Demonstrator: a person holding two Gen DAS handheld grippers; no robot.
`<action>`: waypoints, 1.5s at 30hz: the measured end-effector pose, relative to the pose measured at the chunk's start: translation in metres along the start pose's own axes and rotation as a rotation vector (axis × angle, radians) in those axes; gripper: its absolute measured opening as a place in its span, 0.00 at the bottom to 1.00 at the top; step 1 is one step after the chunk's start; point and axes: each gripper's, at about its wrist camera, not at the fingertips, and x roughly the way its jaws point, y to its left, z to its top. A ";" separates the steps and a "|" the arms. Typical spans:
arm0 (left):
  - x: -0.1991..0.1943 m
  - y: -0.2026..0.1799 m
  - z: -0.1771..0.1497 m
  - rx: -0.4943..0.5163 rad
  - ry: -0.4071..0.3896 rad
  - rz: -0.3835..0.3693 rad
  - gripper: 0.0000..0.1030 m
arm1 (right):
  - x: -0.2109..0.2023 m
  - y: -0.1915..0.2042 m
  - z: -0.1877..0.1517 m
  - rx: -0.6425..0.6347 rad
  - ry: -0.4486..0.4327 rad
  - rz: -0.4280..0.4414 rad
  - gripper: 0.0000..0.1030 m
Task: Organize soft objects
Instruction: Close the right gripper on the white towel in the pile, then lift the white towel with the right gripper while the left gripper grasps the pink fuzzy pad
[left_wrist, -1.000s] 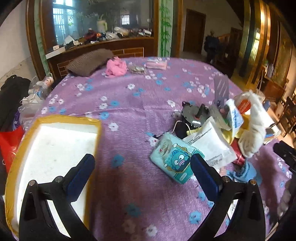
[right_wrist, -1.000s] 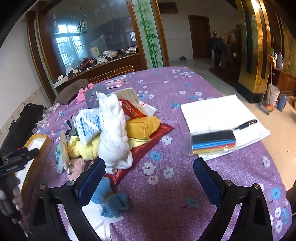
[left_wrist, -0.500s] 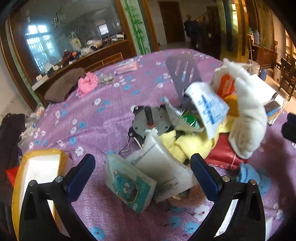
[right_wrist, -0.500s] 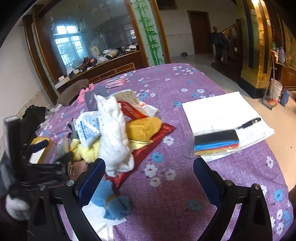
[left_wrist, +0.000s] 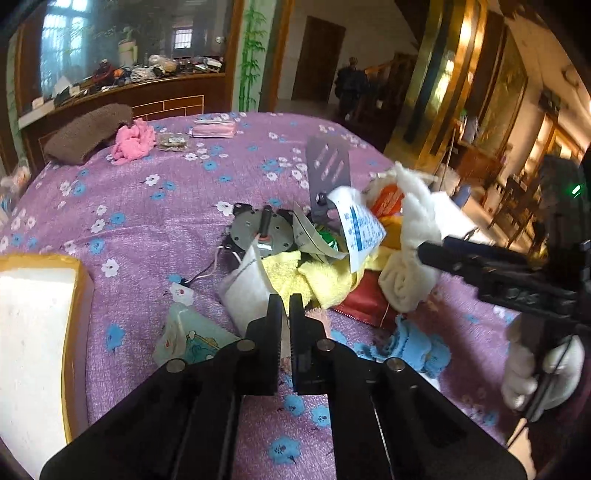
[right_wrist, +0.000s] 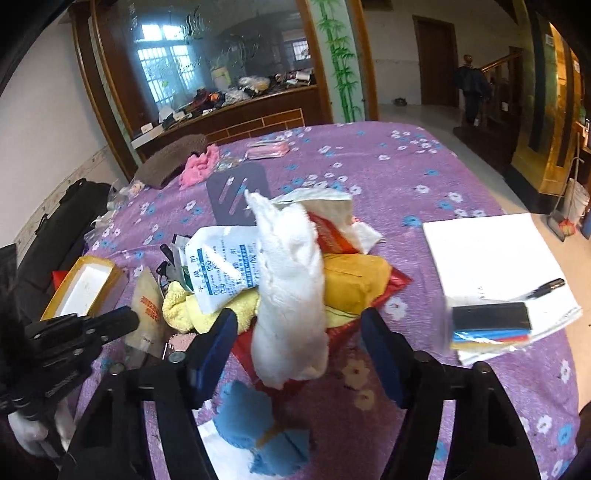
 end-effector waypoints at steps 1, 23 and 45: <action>-0.002 0.005 0.001 -0.019 -0.007 0.001 0.01 | 0.002 0.002 0.001 -0.005 0.001 -0.006 0.64; -0.045 0.033 -0.002 -0.117 -0.124 -0.052 0.00 | 0.009 0.009 0.004 0.019 -0.019 0.032 0.30; 0.023 0.046 -0.025 -0.076 0.186 0.226 0.02 | -0.065 0.024 -0.023 0.018 -0.069 0.154 0.30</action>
